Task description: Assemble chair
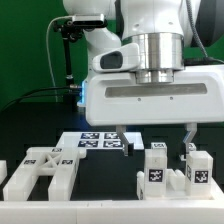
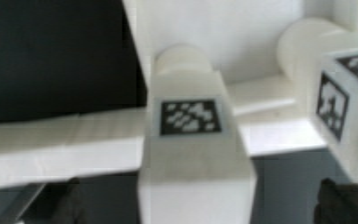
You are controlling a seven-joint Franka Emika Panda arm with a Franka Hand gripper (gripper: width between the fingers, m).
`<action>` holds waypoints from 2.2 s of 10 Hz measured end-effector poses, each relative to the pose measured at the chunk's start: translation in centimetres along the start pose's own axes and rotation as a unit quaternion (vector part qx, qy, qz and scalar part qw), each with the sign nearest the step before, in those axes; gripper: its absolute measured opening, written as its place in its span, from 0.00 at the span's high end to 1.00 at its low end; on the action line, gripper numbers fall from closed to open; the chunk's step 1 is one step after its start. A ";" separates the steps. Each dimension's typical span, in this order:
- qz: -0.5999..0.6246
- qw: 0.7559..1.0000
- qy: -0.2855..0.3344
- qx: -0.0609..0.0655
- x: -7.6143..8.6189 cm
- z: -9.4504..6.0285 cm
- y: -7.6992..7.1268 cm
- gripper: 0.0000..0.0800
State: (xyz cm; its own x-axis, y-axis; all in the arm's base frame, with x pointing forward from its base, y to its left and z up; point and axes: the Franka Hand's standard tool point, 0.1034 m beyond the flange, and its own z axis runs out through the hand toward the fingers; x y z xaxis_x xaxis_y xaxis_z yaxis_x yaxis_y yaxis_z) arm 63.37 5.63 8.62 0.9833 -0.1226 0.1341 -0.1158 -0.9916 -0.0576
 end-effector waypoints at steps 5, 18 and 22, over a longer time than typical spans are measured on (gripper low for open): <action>0.007 0.998 -0.055 -0.013 0.4 0.8 0.0 0.19; 0.565 0.824 -0.029 -0.008 1.3 1.2 0.8 0.64; 0.563 0.826 -0.026 -0.003 1.3 1.2 0.8 0.55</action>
Offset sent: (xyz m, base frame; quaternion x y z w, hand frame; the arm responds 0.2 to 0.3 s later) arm -0.0008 -0.0087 -0.0130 -0.0832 0.0111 0.0030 0.9965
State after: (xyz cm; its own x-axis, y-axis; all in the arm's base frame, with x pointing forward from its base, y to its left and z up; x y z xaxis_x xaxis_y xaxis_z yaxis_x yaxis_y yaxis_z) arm 64.75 4.68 7.55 0.2575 -0.9653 -0.0432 -0.9613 -0.2514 -0.1130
